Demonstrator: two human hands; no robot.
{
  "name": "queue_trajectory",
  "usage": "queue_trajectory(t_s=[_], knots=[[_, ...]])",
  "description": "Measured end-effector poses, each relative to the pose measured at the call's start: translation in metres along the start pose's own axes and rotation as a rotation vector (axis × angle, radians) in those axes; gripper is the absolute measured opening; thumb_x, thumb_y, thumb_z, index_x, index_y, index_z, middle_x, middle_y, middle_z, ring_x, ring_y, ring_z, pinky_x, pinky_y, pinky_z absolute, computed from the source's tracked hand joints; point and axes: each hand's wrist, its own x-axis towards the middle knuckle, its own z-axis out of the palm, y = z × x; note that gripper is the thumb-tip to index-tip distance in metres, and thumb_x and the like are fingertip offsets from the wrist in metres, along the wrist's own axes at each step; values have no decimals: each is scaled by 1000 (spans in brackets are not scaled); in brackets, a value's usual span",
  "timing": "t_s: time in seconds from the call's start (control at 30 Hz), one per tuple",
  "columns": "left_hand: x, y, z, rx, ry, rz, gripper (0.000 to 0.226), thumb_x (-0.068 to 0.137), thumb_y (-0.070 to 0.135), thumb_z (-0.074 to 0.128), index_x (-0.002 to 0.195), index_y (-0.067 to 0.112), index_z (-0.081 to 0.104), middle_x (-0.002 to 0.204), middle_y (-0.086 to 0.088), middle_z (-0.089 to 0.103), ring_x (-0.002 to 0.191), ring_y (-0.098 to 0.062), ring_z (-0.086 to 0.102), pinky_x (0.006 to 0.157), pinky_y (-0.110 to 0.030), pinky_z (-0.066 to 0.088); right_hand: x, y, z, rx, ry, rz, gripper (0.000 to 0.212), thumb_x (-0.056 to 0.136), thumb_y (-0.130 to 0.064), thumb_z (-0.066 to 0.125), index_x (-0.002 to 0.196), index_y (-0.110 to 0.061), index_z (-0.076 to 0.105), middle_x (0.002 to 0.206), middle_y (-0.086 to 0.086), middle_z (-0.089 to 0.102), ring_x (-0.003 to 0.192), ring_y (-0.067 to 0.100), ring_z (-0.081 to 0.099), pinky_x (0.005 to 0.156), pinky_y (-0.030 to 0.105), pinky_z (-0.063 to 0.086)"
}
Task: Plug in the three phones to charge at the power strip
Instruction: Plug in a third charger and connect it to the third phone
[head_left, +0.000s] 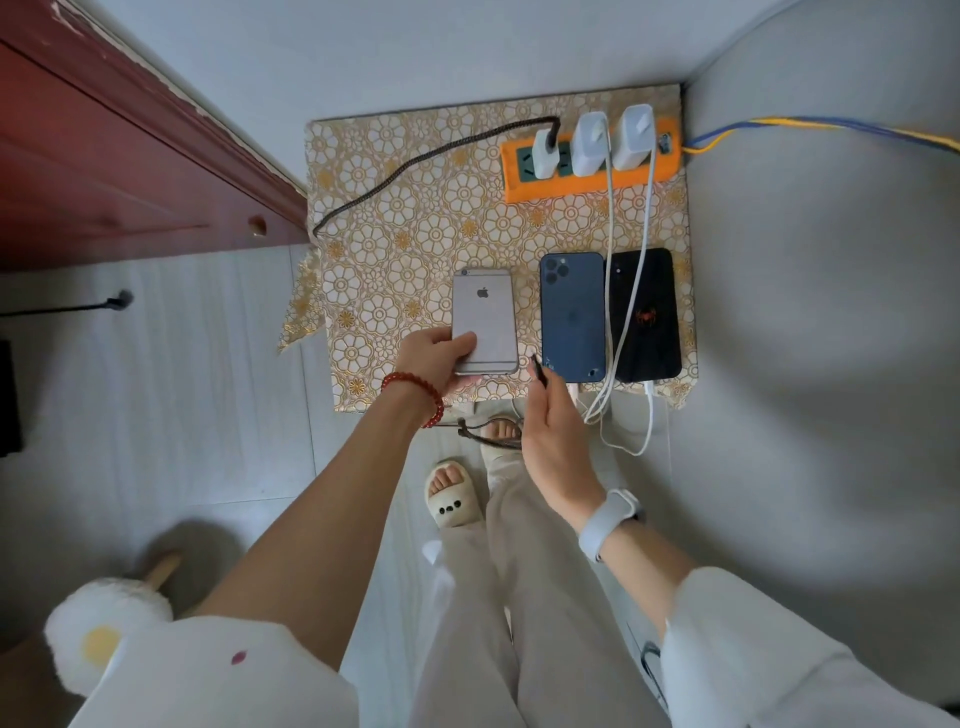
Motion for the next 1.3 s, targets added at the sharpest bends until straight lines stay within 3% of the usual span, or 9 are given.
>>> queue_trajectory(t_s=[0.07, 0.3, 0.5, 0.63, 0.73, 0.83, 0.93, 1.17, 1.3], knots=[[-4, 4, 0, -58, -3, -5, 15, 86, 2, 53, 100, -1, 57, 77, -7, 57, 69, -17, 59, 47, -18, 55, -5, -2, 3, 10, -44, 26, 27, 97, -21, 30, 94, -17, 57, 76, -9, 51, 73, 11, 48, 72, 21, 32], [-5, 3, 0, -124, 1, -41, 17, 85, -1, 52, 101, -2, 57, 77, -8, 57, 70, -17, 58, 48, -18, 56, -4, -5, 19, -49, 15, 103, 18, 89, -23, 47, 82, -17, 62, 67, 2, 62, 70, 22, 57, 64, 30, 39], [-4, -1, -3, -105, 4, -37, 16, 86, 0, 52, 102, -2, 57, 72, -6, 57, 66, -16, 56, 51, -19, 53, -8, -6, 19, -146, 57, 61, 20, 90, -24, 47, 88, -13, 63, 68, -1, 59, 69, 21, 54, 63, 30, 41], [-4, -1, -4, -173, -18, -52, 5, 87, -1, 51, 85, -2, 56, 74, -9, 57, 67, -18, 57, 48, -17, 55, -9, -7, 19, -196, 56, 49, 21, 90, -24, 46, 89, -12, 63, 54, -10, 47, 64, 19, 50, 58, 28, 34], [-1, -2, -5, -172, -7, -44, 13, 86, 0, 53, 74, 4, 56, 74, -10, 57, 67, -18, 56, 47, -17, 55, -10, -9, 19, -184, 73, 52, 22, 90, -24, 46, 88, -11, 64, 55, -8, 50, 63, 19, 49, 59, 28, 34], [-2, -3, -4, -189, -14, -47, 4, 86, 1, 53, 85, 0, 56, 74, -10, 57, 67, -18, 56, 49, -17, 55, -10, -12, 19, -172, 73, 47, 23, 90, -24, 46, 89, -11, 64, 65, -1, 56, 65, 19, 50, 56, 27, 33], [-3, -3, -2, -187, -12, -32, 13, 86, 1, 53, 99, -2, 56, 77, -11, 57, 68, -18, 57, 50, -17, 55, -11, -13, 17, -166, 77, 60, 24, 91, -24, 45, 88, -10, 64, 69, 2, 59, 67, 20, 51, 58, 27, 34], [-7, -7, 3, -140, -38, 7, 23, 87, -2, 51, 110, -3, 54, 83, -11, 60, 70, -18, 59, 49, -16, 55, -7, -11, 19, -158, 87, 129, 28, 91, -24, 42, 77, -7, 59, 67, 6, 64, 70, 25, 58, 60, 32, 42], [-7, -8, 6, -54, -31, 37, 27, 86, -1, 52, 113, 0, 55, 80, -7, 61, 69, -17, 59, 47, -15, 53, -7, -8, 20, -183, 67, 171, 24, 91, -22, 41, 73, -12, 53, 66, 0, 57, 70, 24, 52, 62, 30, 36]])
